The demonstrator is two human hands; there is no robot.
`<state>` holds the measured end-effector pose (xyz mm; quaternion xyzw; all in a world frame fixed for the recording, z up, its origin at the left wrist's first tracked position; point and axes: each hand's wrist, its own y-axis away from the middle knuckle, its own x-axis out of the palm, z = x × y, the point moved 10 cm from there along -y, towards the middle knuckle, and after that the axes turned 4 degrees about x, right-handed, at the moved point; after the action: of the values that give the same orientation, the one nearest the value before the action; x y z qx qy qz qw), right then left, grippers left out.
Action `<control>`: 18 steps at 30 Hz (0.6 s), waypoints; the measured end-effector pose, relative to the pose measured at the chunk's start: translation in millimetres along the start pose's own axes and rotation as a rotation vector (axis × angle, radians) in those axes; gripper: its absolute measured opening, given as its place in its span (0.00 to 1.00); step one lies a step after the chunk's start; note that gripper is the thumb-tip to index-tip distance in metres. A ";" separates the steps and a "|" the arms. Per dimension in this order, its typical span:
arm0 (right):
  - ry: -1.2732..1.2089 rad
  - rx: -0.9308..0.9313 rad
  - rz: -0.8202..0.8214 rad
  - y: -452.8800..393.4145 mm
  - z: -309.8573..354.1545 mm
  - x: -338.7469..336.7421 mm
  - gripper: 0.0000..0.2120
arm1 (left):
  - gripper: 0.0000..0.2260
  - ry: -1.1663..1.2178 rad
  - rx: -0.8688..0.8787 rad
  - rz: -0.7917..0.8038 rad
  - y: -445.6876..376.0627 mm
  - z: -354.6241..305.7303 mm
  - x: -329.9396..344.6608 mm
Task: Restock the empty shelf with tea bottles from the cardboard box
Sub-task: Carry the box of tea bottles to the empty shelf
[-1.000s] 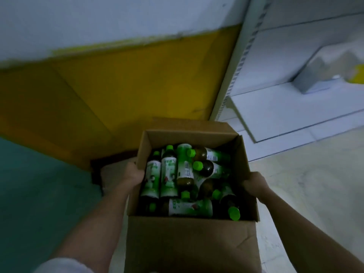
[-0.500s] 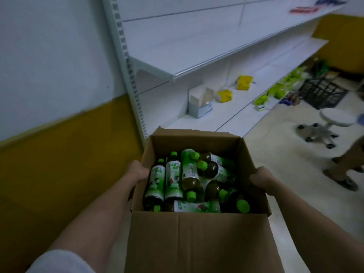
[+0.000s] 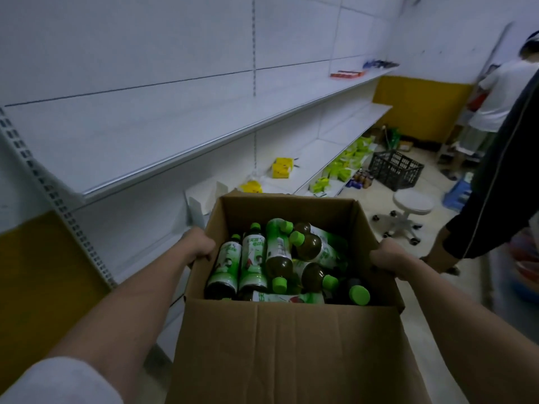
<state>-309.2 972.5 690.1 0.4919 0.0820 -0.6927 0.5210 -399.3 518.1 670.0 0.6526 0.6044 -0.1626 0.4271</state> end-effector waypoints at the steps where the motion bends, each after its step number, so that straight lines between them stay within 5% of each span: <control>1: -0.006 0.007 -0.010 -16.2 -2.8 -11.2 0.09 | 0.03 0.005 0.008 0.014 -13.1 -19.0 6.7; 4: -0.042 0.052 -0.032 -67.2 -9.8 -40.5 0.02 | 0.02 0.014 0.035 0.032 -60.5 -72.5 28.1; 18: -0.231 0.257 -0.144 -284.8 -50.1 -139.5 0.04 | 0.07 -0.106 0.254 0.145 -295.7 -333.1 125.2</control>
<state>-511.8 1219.7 658.3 0.4644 -0.0323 -0.7850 0.4089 -747.8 822.4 665.9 0.7338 0.5068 -0.2408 0.3831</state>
